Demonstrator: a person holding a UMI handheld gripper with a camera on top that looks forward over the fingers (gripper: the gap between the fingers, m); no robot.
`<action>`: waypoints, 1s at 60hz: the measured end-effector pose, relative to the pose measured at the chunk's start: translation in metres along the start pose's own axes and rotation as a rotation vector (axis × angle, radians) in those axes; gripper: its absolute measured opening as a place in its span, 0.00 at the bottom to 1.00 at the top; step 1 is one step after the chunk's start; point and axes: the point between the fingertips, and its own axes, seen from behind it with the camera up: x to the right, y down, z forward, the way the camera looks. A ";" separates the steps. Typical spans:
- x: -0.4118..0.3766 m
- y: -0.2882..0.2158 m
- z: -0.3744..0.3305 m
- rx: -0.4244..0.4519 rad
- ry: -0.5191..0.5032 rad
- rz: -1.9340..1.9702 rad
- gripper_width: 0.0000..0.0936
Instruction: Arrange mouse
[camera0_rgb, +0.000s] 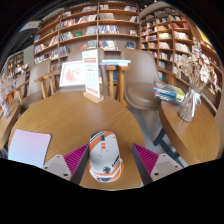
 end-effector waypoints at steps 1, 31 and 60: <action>0.001 -0.001 0.001 -0.001 0.001 0.001 0.91; -0.028 -0.027 -0.039 0.009 0.014 0.000 0.46; -0.292 -0.018 -0.103 0.018 -0.203 -0.075 0.46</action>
